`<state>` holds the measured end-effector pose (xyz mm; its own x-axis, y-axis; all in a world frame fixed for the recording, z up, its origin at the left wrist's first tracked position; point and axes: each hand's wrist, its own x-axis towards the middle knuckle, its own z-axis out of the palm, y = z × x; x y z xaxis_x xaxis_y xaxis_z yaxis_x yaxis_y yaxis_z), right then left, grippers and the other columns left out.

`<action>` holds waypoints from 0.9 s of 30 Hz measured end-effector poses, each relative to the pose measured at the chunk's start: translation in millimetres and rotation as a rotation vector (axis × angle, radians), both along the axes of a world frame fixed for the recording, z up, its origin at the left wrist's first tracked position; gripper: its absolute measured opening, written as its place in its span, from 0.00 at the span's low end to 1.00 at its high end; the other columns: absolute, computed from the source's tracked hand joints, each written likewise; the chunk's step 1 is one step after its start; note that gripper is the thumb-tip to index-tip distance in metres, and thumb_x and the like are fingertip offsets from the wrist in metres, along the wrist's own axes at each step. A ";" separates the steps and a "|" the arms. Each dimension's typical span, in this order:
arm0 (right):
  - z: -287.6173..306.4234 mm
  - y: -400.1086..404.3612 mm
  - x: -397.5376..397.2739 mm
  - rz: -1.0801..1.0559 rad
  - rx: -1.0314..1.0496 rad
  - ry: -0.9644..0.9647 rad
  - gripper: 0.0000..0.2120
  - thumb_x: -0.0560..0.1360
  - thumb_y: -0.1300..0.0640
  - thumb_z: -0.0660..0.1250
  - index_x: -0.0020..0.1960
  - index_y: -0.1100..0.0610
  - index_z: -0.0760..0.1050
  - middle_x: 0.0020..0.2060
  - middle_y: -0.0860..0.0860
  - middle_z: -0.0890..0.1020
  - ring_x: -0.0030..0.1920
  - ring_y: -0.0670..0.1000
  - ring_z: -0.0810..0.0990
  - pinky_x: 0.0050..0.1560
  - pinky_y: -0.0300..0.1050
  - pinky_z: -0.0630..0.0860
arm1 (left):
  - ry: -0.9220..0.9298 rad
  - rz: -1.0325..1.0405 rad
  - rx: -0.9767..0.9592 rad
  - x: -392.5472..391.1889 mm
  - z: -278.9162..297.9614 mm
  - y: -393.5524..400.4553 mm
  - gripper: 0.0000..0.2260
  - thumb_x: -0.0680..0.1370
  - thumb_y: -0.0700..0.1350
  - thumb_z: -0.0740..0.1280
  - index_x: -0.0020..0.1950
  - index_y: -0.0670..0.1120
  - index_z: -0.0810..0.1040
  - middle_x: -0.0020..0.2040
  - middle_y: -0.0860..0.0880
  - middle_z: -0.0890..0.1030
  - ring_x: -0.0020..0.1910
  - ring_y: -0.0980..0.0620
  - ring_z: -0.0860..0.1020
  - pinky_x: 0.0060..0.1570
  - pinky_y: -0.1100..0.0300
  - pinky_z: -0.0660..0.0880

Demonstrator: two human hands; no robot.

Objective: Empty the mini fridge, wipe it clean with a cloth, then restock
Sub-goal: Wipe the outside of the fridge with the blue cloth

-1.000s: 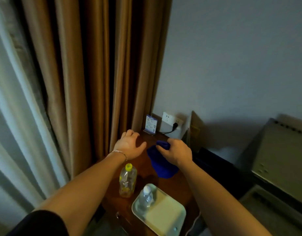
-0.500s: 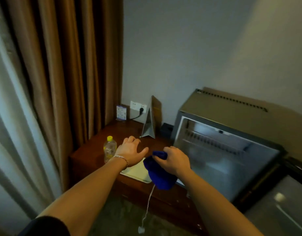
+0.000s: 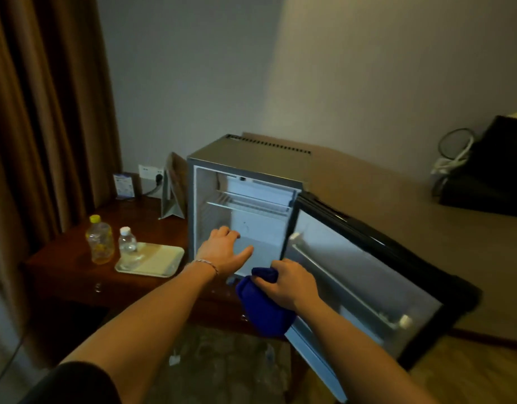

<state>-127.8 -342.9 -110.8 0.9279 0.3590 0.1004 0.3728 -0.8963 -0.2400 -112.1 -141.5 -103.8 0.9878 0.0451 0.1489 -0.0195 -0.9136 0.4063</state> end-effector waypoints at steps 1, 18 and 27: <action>-2.7 -20.0 -11.1 -0.004 0.013 0.006 0.24 0.75 0.29 0.60 0.45 0.50 0.73 0.44 0.49 0.77 0.42 0.50 0.77 0.43 0.49 0.78 | -0.024 -0.017 -0.009 -6.2 3.6 -24.4 0.29 0.79 0.64 0.59 0.72 0.47 0.69 0.70 0.47 0.68 0.70 0.46 0.65 0.65 0.46 0.70; -12.0 -213.0 -116.6 -0.164 0.010 0.132 0.26 0.75 0.26 0.55 0.53 0.48 0.72 0.48 0.49 0.79 0.48 0.49 0.80 0.52 0.47 0.80 | -0.229 -0.309 0.115 -59.9 66.0 -288.9 0.30 0.79 0.67 0.54 0.79 0.55 0.58 0.79 0.51 0.57 0.78 0.45 0.50 0.73 0.42 0.56; 0.3 -284.4 -120.9 -0.330 0.049 0.148 0.22 0.75 0.29 0.61 0.51 0.47 0.73 0.43 0.47 0.79 0.42 0.47 0.79 0.46 0.46 0.80 | -0.117 -0.284 0.066 -63.7 57.5 -320.6 0.29 0.79 0.68 0.51 0.78 0.59 0.57 0.81 0.52 0.53 0.79 0.46 0.47 0.74 0.37 0.52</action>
